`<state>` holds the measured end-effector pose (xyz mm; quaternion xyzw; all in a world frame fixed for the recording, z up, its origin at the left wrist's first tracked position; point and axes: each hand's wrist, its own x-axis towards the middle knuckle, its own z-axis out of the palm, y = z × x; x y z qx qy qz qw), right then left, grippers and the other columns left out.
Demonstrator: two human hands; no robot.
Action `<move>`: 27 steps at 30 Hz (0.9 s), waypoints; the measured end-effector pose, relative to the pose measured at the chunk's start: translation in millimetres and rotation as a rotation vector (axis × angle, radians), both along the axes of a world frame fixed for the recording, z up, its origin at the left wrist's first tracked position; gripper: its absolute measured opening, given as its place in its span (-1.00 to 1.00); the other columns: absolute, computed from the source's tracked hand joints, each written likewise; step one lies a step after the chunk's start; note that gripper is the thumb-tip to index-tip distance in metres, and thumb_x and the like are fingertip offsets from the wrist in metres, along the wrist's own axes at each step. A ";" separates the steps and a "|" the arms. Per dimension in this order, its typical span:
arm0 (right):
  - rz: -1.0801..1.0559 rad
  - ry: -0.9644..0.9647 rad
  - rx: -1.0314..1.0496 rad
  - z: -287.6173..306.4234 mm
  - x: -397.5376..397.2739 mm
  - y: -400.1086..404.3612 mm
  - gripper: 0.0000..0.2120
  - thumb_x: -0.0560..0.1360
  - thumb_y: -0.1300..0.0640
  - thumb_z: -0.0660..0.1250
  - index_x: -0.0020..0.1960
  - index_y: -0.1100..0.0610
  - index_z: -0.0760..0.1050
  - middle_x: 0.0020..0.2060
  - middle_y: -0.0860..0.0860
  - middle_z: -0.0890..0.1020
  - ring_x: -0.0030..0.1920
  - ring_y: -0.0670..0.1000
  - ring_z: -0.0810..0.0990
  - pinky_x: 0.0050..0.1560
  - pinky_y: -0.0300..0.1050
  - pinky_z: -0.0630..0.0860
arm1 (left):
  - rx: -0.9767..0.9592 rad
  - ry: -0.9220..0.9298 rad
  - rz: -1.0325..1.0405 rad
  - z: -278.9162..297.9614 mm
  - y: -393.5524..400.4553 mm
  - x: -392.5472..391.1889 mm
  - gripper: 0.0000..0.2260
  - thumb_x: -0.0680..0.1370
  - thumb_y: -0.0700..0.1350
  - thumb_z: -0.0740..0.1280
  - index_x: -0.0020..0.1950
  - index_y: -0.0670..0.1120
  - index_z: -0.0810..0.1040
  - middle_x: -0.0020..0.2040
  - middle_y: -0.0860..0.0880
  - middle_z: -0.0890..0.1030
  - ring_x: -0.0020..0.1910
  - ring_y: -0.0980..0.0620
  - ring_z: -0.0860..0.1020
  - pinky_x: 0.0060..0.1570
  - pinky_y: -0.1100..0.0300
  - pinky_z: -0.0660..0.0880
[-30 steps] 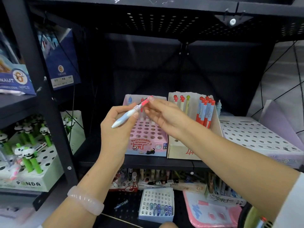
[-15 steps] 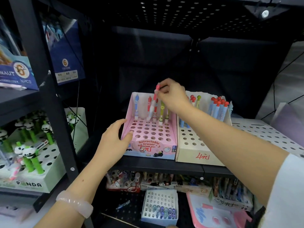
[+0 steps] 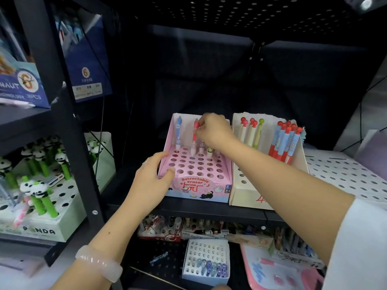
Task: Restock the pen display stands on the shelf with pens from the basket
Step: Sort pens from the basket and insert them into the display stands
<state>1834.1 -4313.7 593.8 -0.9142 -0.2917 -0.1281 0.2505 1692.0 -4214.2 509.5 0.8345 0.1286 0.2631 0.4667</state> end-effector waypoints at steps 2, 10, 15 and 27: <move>-0.038 -0.016 -0.084 1.7 -1.9 2.2 -0.89 0.51 0.19 0.24 -0.18 0.18 0.44 -0.29 0.01 0.46 -0.21 0.10 0.50 -0.23 -0.12 0.40 | -0.004 0.005 -0.001 1.0 -3.3 -2.0 -0.65 0.56 -0.09 0.25 0.34 0.09 0.37 0.32 0.07 0.41 0.20 0.16 0.36 0.18 0.18 0.34; 0.048 0.051 -0.039 5.0 -13.6 -21.9 -0.76 0.50 0.19 0.24 0.11 0.25 0.55 -0.08 0.14 0.63 -0.19 0.07 0.59 -0.19 -0.14 0.51 | 0.036 0.018 0.021 10.2 -11.2 -8.1 -0.64 0.57 -0.12 0.24 0.36 0.04 0.36 0.37 0.04 0.38 0.20 0.21 0.29 0.21 0.25 0.25; 0.182 0.101 -0.045 1.0 -29.5 -64.6 -0.77 0.51 0.18 0.29 0.14 0.15 0.54 -0.11 -0.02 0.60 -0.11 -0.04 0.55 -0.13 -0.26 0.45 | 0.132 -0.184 0.074 25.4 -34.2 -7.5 -0.71 0.54 -0.23 0.26 0.25 -0.02 0.45 0.23 0.14 0.35 0.13 0.32 0.24 -0.03 0.66 0.12; 0.193 0.191 -0.262 -65.7 -103.3 -267.1 -0.72 0.52 0.03 0.30 0.21 0.05 0.51 -0.08 -0.07 0.64 -0.10 -0.11 0.59 -0.05 -0.25 0.49 | 0.037 -0.018 -0.561 -41.7 -203.4 -17.1 -0.76 0.56 -0.18 0.26 0.13 0.12 0.44 0.06 0.25 0.52 0.04 0.42 0.48 0.09 0.47 0.40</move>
